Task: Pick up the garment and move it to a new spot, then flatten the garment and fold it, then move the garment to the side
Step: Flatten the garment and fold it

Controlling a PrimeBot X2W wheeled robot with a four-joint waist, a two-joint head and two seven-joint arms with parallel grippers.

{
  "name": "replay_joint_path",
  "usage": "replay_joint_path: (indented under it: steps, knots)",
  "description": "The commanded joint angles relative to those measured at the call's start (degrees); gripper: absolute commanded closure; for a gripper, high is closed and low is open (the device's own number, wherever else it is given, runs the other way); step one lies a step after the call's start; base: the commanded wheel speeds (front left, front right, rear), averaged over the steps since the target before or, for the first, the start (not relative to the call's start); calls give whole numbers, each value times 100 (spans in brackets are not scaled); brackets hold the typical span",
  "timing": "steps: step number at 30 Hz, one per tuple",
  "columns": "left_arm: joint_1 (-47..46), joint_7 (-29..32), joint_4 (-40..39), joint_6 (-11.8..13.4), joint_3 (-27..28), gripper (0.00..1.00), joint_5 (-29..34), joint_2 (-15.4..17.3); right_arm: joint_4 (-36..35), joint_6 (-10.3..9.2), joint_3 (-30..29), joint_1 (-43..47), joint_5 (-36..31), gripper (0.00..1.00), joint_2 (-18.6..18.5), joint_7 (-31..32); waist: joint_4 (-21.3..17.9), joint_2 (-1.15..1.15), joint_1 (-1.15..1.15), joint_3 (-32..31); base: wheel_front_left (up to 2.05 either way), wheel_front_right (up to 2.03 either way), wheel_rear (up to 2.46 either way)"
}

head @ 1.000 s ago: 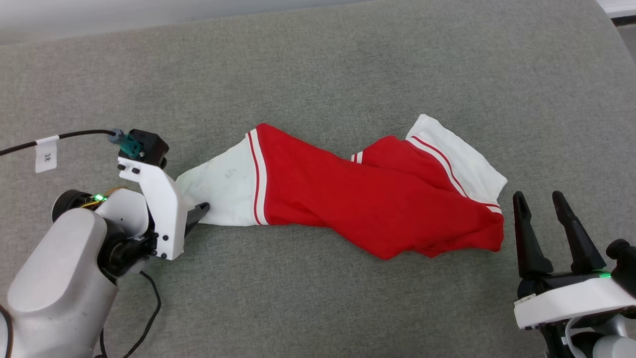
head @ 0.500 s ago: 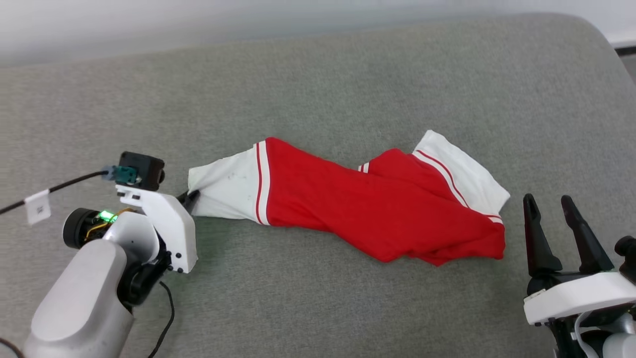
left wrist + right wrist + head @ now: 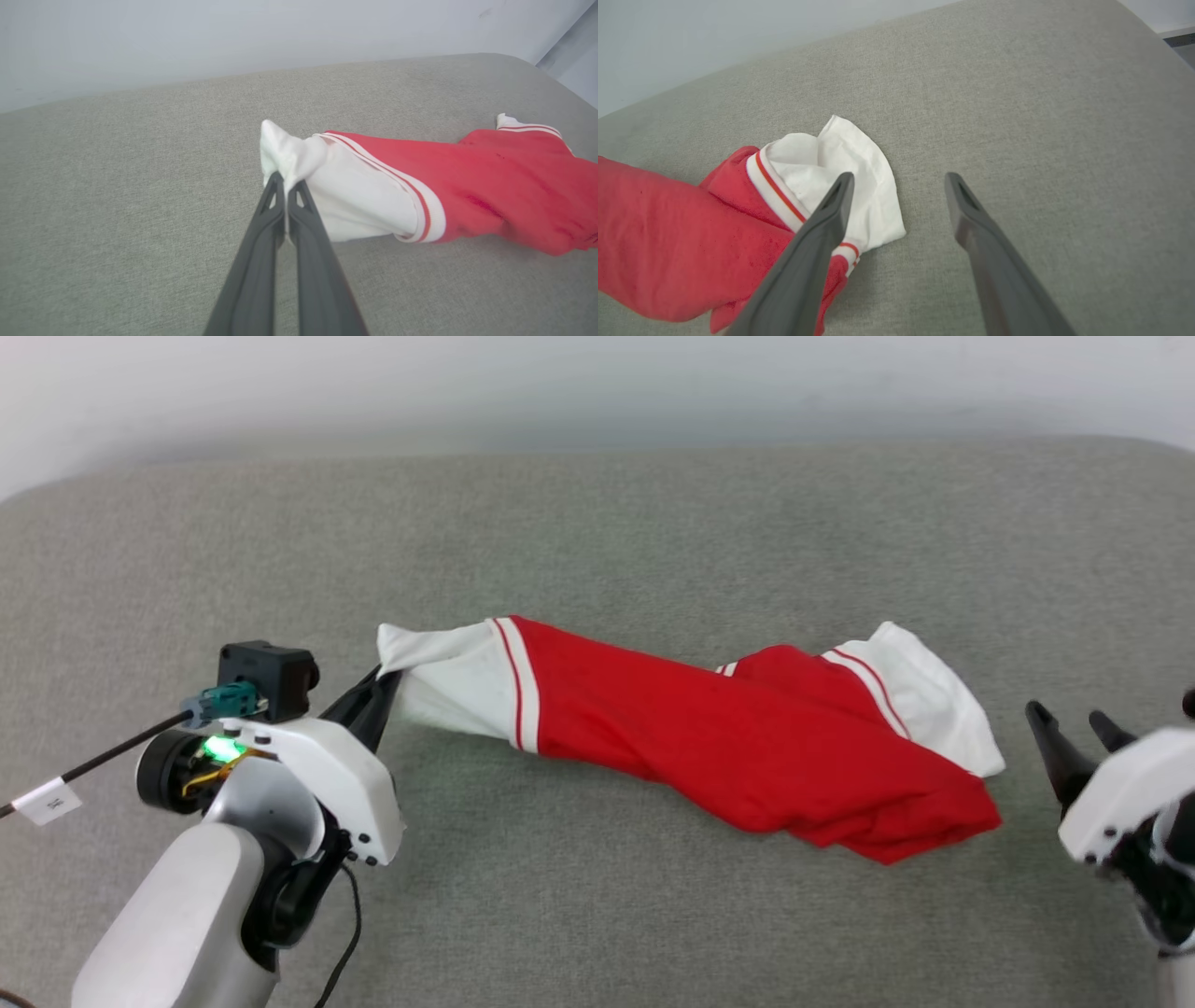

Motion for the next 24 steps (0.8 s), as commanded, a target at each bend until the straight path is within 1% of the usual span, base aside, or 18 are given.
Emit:
replay_joint_path:
  steps: [1,2,5,7,10,12,14,18,19,20,24]
  knots:
    - [-36,-36,-103,24,-19,100,35,-25,135,-2,26,-241,45,0,-87,219,142,0,0,146,0,0,0]
    - [-174,-38,-317,10,-58,100,88,-45,511,-2,142,-698,152,0,-279,793,288,0,0,362,0,0,0]
    - [-309,-50,-481,-11,-114,100,146,-88,838,-3,258,-1140,168,0,-438,1225,432,0,0,632,0,0,0]
    - [-396,-83,-554,-15,-141,100,177,-102,1021,-2,405,-1421,153,0,-509,1439,501,0,0,790,0,0,0]
    - [-517,-123,-634,-43,-168,100,219,-127,1289,-3,582,-1781,118,0,-640,1623,589,0,0,993,0,0,0]
    - [-567,-151,-671,-61,-179,100,218,-140,1430,-2,745,-2003,175,0,-656,1683,634,0,0,1098,0,0,0]
    - [-601,-156,-675,-61,-183,100,231,-126,1619,-2,938,-2115,180,0,-717,1806,654,0,0,1171,0,0,0]
    - [-620,-169,-639,-68,-198,100,217,-119,2033,-2,1373,-2126,333,0,-712,2222,669,0,0,1217,0,0,0]
    - [-612,-170,-627,-60,-187,100,185,-131,2110,-1,1449,-2129,367,53,-719,2314,665,0,0,1219,0,0,0]
    - [-605,-176,-616,-53,-181,100,169,-137,2197,-1,1516,-2117,414,100,-706,2419,660,0,0,1212,0,0,0]
    - [-567,-242,-537,-24,-139,100,133,-149,2189,-2,1649,-2212,519,100,-784,2362,620,0,0,1114,0,0,0]
